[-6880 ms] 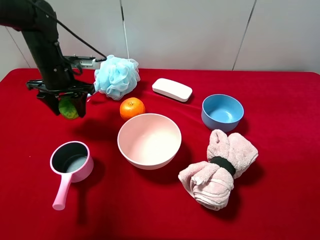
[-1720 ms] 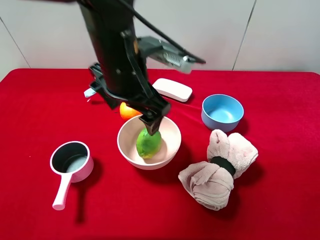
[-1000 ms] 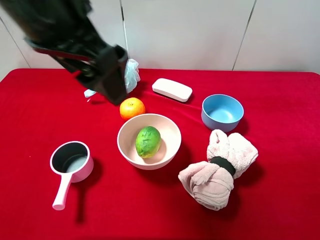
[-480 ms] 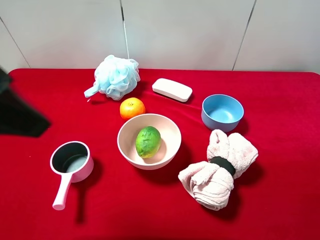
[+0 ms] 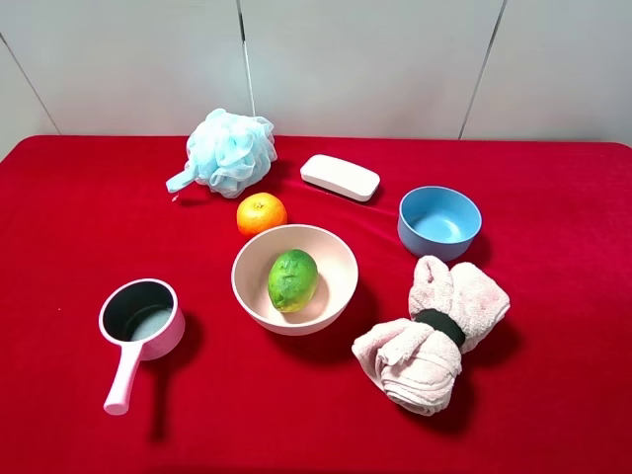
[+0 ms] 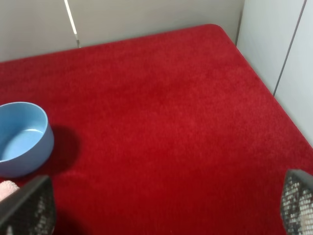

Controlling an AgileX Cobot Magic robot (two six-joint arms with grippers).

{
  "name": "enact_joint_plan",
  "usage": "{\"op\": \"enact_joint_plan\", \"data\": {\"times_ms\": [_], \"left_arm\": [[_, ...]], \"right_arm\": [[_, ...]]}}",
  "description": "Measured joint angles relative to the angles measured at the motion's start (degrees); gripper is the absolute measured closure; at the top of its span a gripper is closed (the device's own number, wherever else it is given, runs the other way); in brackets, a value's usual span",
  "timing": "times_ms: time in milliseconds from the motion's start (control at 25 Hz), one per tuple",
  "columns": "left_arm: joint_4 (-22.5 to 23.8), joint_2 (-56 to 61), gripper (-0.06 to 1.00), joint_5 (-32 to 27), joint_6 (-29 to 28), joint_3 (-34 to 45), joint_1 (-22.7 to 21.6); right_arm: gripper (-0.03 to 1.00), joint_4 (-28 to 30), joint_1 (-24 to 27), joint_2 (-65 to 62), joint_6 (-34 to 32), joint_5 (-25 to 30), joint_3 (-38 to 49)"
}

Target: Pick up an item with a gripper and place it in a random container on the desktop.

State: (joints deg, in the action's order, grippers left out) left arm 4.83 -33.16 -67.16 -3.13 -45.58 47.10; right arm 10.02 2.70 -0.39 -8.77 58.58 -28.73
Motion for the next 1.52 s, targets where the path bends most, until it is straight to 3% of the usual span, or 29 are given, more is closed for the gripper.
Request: {"op": "enact_joint_plan", "data": {"times_ms": [680, 1120, 1520], "left_arm": [[0.76, 23.06, -0.05, 1.83, -0.1, 12.31, -31.26], [-1.55, 28.9, -0.05, 6.73, -0.05, 17.45, -40.96], [-1.83, 33.42, -0.05, 6.77, 0.18, 17.6, -42.18]], "right_arm": [[0.27, 0.0, 0.0, 0.0, 0.0, 0.0, 0.0], [0.27, 0.0, 0.0, 0.0, 0.0, 0.0, 0.0], [0.27, 0.0, 0.0, 0.0, 0.0, 0.0, 0.0]]}}
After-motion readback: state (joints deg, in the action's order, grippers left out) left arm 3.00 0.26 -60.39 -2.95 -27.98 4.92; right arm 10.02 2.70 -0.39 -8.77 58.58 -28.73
